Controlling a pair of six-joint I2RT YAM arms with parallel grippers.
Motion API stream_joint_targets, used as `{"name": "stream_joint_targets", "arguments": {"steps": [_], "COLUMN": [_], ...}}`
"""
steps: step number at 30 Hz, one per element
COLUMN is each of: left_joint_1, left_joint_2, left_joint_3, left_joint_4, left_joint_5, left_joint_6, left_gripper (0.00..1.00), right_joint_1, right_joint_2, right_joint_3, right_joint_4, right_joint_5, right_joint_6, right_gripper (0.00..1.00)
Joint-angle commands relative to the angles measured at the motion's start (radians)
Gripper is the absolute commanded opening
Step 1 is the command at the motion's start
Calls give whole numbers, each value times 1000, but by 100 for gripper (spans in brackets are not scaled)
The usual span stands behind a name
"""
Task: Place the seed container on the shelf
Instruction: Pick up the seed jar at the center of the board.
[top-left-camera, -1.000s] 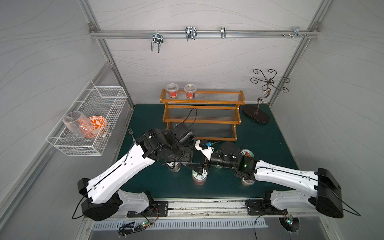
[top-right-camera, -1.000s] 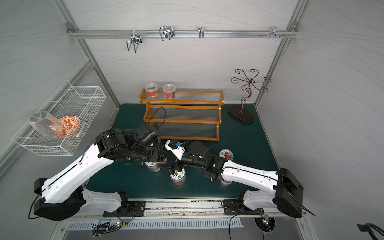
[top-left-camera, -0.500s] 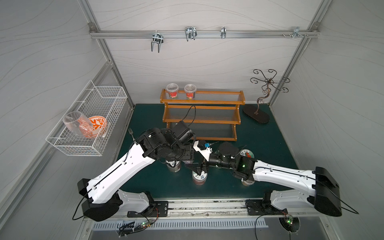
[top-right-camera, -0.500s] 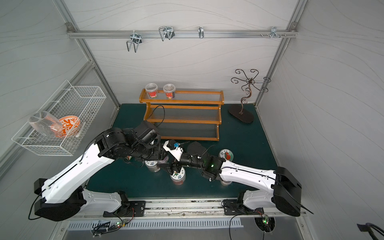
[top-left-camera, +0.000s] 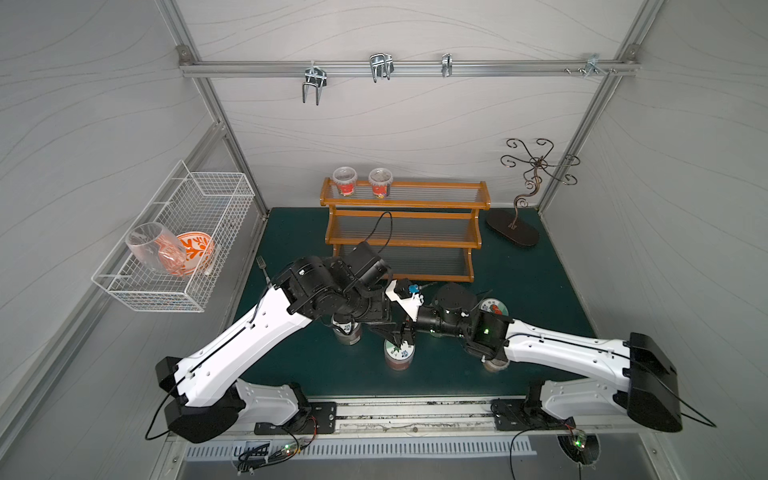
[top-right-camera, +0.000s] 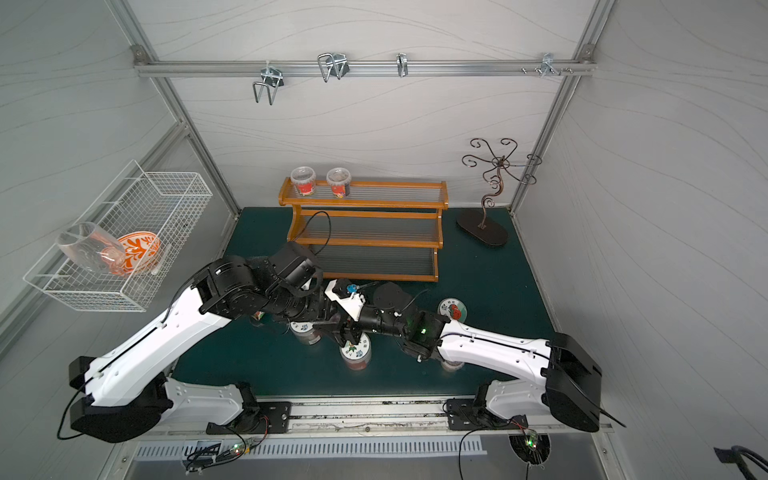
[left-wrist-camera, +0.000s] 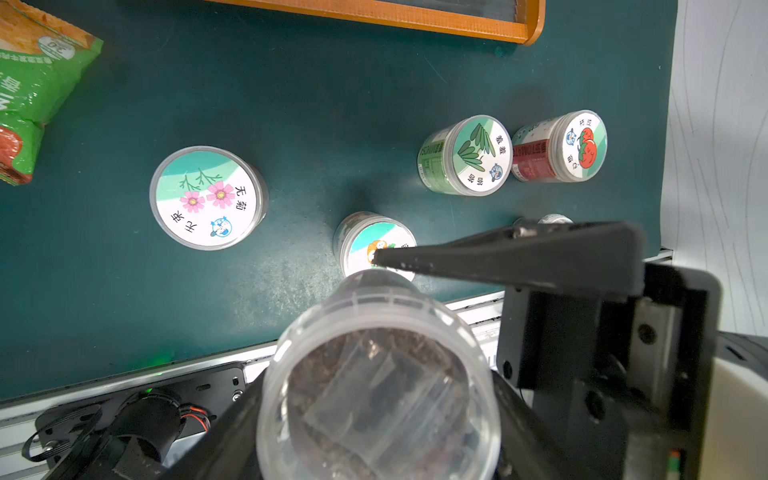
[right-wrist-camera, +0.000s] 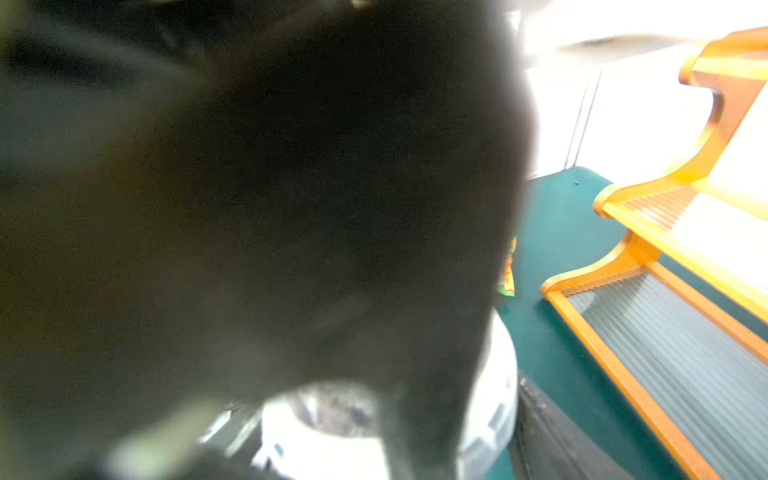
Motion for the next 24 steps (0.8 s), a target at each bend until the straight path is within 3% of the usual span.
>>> {"name": "stream_joint_targets", "arguments": {"steps": [1,7,12,20,24], "left_joint_1": [1,6,10,28,29], "left_joint_2": [-21,-25,-32,-70,-100], "left_joint_3": [5,9,5,-2,13], "left_joint_4": [44,60,76,133,161], "left_joint_5": [18,25,26,18,-39], "left_joint_6": [-4,2,5,41,89], "left_gripper": [65,66,73,88,93], "right_joint_1": [7,6,6,5,5], "right_joint_2": [10,0,-16,-39,-59], "right_joint_3": [29,32,25,12,0], "right_joint_4": [13,1,-5,-8,-2], "right_joint_5": [-4,-21,-22,-15,6], "right_joint_6": [-2,0,4,16,19], "right_gripper": [72,63,56,53,53]}}
